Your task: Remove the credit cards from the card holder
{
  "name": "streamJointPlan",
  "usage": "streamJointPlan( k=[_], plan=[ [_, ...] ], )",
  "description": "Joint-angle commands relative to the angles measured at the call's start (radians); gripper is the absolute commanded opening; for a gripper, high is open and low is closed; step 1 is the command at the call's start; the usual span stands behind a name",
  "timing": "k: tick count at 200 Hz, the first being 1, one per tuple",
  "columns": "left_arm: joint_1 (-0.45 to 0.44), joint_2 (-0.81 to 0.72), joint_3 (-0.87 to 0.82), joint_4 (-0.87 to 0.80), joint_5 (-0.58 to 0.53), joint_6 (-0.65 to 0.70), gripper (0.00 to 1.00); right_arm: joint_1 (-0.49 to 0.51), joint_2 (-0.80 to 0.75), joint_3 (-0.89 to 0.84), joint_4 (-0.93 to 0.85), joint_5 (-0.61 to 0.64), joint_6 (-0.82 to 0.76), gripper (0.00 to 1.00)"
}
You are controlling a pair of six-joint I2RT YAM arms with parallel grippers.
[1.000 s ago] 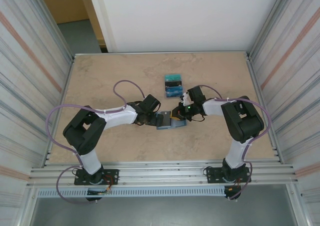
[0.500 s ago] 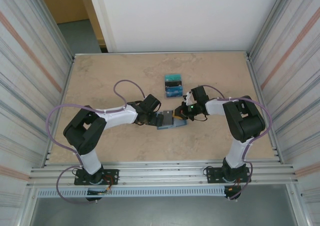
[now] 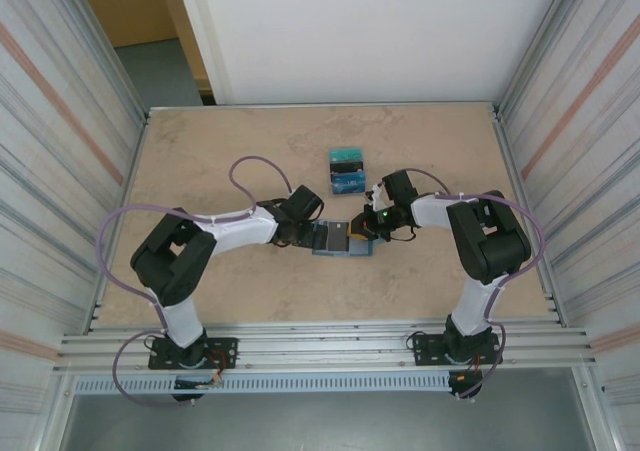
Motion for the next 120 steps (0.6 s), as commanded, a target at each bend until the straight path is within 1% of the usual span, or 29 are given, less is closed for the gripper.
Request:
streamJointPlan(
  k=[1, 29, 64, 120],
  plan=[
    [0.011, 0.033, 0.008, -0.049, -0.038, 0.031, 0.99, -0.009, -0.011, 0.017, -0.057, 0.037, -0.029, 0.00],
    [0.008, 0.002, 0.013, -0.049, -0.015, 0.028, 0.99, -0.009, -0.011, 0.019, -0.054, 0.035, -0.025, 0.00],
    [-0.001, -0.034, 0.027, -0.054, -0.014, 0.031, 0.99, -0.009, -0.006, 0.023, -0.053, 0.034, -0.024, 0.00],
    [-0.014, 0.015, 0.086, -0.041, 0.011, 0.049, 0.99, -0.009, -0.005, 0.021, -0.048, 0.032, -0.019, 0.00]
  ],
)
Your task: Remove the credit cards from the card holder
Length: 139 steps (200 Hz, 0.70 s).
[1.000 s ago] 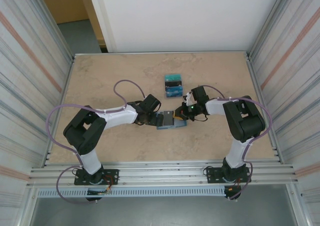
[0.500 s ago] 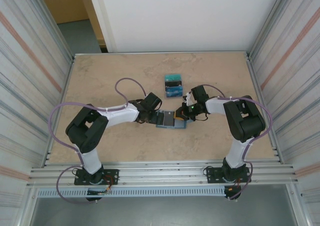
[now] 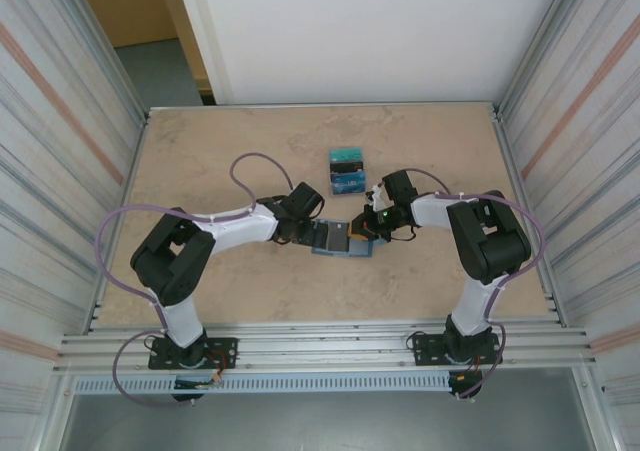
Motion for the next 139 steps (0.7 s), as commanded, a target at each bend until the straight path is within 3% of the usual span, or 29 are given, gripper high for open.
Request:
streamJointPlan(
  k=[1, 139],
  plan=[
    [-0.014, 0.020, 0.051, -0.012, 0.010, 0.027, 0.99, -0.008, -0.005, 0.018, -0.035, 0.024, -0.019, 0.00],
    [-0.018, 0.102, 0.074, -0.023, 0.014, 0.040, 0.99, -0.009, -0.009, 0.020, -0.045, 0.027, -0.020, 0.00]
  ],
)
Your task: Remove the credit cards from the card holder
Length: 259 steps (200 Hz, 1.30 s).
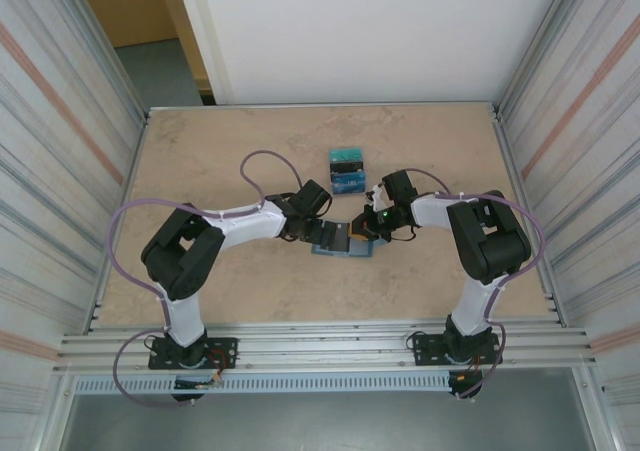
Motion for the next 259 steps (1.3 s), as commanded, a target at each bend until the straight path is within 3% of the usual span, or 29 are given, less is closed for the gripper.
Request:
streamJointPlan(
  k=[1, 164, 259],
  plan=[
    [-0.001, 0.037, 0.014, -0.027, -0.009, 0.020, 0.99, -0.008, -0.009, 0.020, -0.041, 0.020, -0.020, 0.00],
    [-0.001, 0.008, -0.015, -0.041, -0.002, -0.010, 0.99, -0.051, -0.055, -0.011, -0.051, 0.010, -0.002, 0.00],
    [-0.045, -0.027, 0.075, -0.067, -0.046, 0.020, 0.99, -0.050, -0.052, -0.010, -0.046, 0.008, -0.001, 0.00]
  ],
)
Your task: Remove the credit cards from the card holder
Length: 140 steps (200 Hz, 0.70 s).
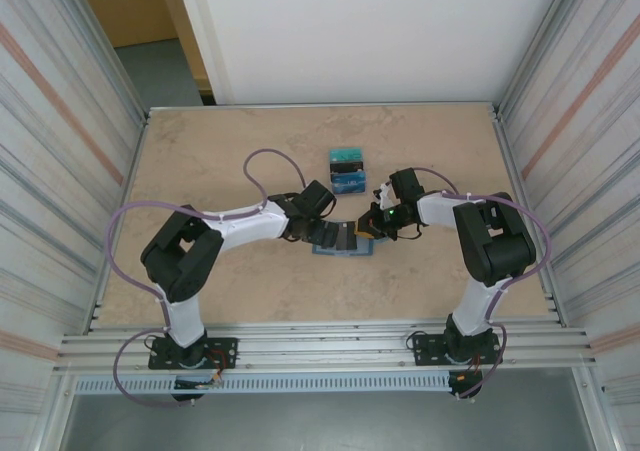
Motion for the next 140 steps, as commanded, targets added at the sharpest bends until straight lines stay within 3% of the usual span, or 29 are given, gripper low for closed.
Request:
streamJointPlan(
  k=[1, 99, 140],
  plan=[
    [-0.013, -0.012, 0.045, -0.027, -0.020, 0.020, 0.99, -0.006, -0.025, -0.010, 0.001, 0.001, -0.002, 0.00],
    [-0.017, 0.065, 0.054, -0.052, -0.022, 0.015, 0.99, -0.008, -0.028, -0.032, 0.037, -0.010, 0.015, 0.00],
    [-0.018, 0.072, 0.045, -0.062, -0.017, 0.013, 0.99, -0.007, -0.026, -0.042, 0.062, -0.018, 0.033, 0.13]
  ],
)
